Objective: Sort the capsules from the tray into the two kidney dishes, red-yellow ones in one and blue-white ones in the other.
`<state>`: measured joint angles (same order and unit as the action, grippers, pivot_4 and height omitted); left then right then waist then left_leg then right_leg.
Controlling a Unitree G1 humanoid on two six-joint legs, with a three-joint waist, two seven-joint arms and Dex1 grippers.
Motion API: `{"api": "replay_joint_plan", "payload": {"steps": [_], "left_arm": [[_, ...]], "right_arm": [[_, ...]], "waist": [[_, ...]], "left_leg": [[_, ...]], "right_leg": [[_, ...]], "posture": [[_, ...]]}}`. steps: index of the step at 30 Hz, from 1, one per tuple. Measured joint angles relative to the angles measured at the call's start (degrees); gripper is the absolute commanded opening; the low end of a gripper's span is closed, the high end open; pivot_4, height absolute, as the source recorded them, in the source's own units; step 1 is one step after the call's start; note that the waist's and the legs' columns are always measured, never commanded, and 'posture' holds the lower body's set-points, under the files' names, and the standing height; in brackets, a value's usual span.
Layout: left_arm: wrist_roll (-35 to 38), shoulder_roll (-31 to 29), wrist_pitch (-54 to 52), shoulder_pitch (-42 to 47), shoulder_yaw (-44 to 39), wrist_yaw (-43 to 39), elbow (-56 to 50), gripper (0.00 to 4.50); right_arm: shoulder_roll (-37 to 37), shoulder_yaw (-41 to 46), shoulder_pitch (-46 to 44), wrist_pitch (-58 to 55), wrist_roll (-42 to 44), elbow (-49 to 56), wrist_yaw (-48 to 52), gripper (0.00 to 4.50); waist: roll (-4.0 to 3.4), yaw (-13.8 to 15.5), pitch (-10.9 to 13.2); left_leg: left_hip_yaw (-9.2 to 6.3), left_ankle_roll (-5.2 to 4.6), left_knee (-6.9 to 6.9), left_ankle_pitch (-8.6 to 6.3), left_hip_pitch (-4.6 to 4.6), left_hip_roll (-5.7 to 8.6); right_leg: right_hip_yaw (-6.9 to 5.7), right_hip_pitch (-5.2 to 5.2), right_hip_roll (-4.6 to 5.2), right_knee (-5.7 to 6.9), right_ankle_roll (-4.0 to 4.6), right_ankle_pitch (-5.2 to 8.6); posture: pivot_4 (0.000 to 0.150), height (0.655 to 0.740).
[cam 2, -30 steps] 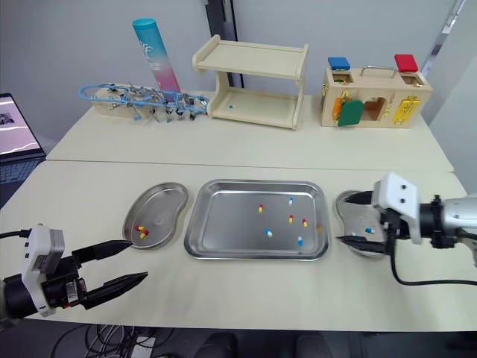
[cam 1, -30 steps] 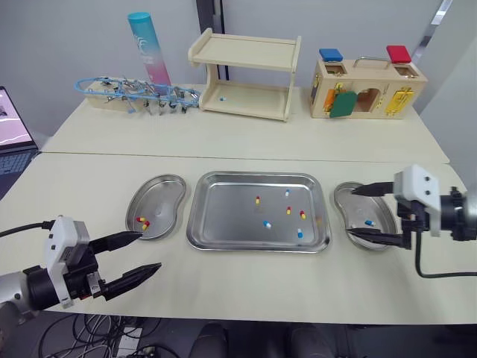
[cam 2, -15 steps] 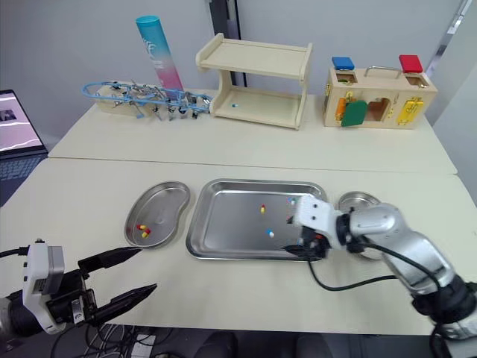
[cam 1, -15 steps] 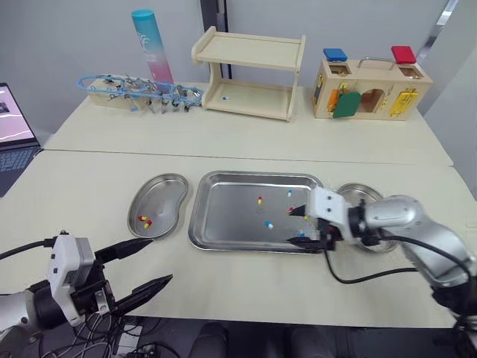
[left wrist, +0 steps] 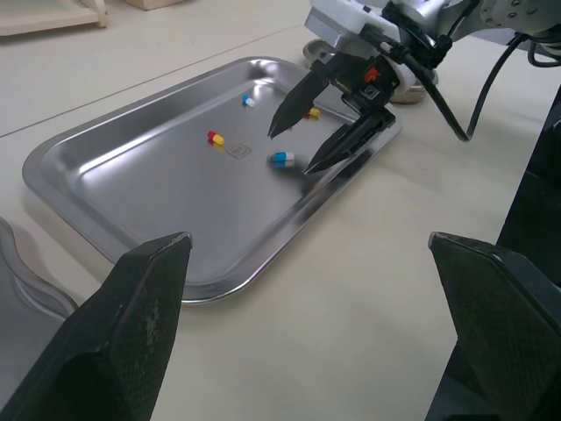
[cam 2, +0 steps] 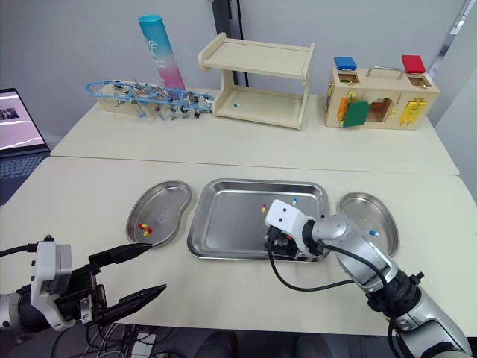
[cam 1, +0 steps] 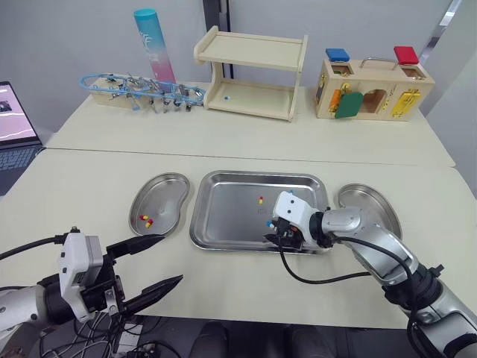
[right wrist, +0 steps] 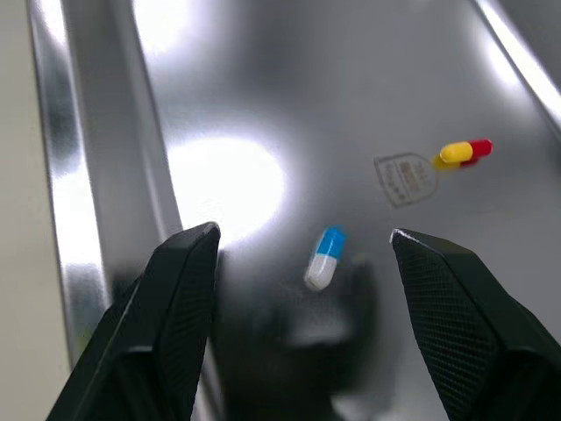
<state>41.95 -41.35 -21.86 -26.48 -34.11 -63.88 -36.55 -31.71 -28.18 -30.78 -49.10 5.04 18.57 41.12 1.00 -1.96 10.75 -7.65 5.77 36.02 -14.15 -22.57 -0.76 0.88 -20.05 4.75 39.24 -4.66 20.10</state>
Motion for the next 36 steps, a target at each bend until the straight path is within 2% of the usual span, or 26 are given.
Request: {"api": "replay_joint_plan", "payload": {"steps": [3,5,15,16,21,27,31,36], "left_arm": [[-0.1,0.02,0.96,-0.08,0.09,-0.33,-0.01,4.5],[-0.12,0.02,1.05,-0.18,0.13,-0.27,-0.02,4.5],[0.32,-1.56,-0.12,3.04,1.92,2.22,-0.21,4.5],[0.57,-1.78,-0.39,3.66,2.37,2.53,-0.22,4.5],[1.55,-2.55,-2.13,4.81,2.67,3.54,-0.85,4.5],[3.67,-3.84,-3.96,9.37,6.03,4.08,-1.75,4.5],[5.06,-4.18,-3.97,13.64,9.62,3.6,-1.92,4.5],[7.38,-3.93,-3.71,18.19,13.85,2.49,-3.35,4.5]], "right_arm": [[1.23,-0.02,0.25,0.4,-0.51,-1.55,-0.39,3.3],[1.61,0.02,0.33,0.64,-0.49,-1.85,-0.46,2.93],[1.32,0.07,0.37,2.5,-1.22,-2.65,-0.08,0.2],[1.3,0.06,0.37,2.85,-1.44,-2.58,0.06,0.07],[0.11,0.94,0.42,2.83,-0.74,0.0,1.64,0.07],[-4.56,8.68,0.97,-1.54,4.15,8.99,4.33,0.07],[-11.28,18.58,5.78,-5.94,9.05,15.19,6.26,0.07],[-20.31,32.41,15.85,-8.03,11.56,17.05,7.51,0.07]], "waist": [[0.0,-0.01,0.0],[0.0,-0.02,0.0],[-0.01,-0.03,-0.01],[-0.01,-0.03,-0.01],[-0.02,-0.05,0.0],[-0.02,0.15,0.0],[-0.02,0.39,0.0],[-0.03,0.28,-0.01]], "left_leg": [[0.0,0.0,-0.01,0.0,-0.01,0.0],[0.0,0.0,-0.01,0.0,0.0,0.0],[0.0,0.0,0.0,0.0,0.02,0.0],[0.0,0.0,0.0,0.0,0.02,0.0],[0.0,0.0,-0.01,0.0,-0.02,0.0],[-0.03,0.0,0.0,0.0,-0.03,0.0],[-0.02,-0.01,-0.01,-0.01,-0.09,0.01],[0.0,-0.02,-0.01,-0.01,-0.11,0.01]], "right_leg": [[0.0,0.0,0.0,0.0,0.0,0.0],[0.01,0.0,0.0,0.0,0.0,0.0],[0.01,0.01,0.0,0.03,0.0,0.0],[0.01,0.0,0.0,0.02,0.0,0.0],[0.03,-0.04,-0.01,0.03,0.0,0.0],[-0.02,-0.02,-0.01,0.03,0.0,0.0],[-0.03,0.0,-0.01,-0.09,0.0,0.0],[-0.02,0.0,-0.01,-0.1,0.0,-0.01]], "posture": [[0.15,0.74],[0.15,0.74],[0.15,0.74],[0.15,0.74],[0.15,0.74],[0.15,0.74],[0.15,0.74],[0.15,0.74]]}}
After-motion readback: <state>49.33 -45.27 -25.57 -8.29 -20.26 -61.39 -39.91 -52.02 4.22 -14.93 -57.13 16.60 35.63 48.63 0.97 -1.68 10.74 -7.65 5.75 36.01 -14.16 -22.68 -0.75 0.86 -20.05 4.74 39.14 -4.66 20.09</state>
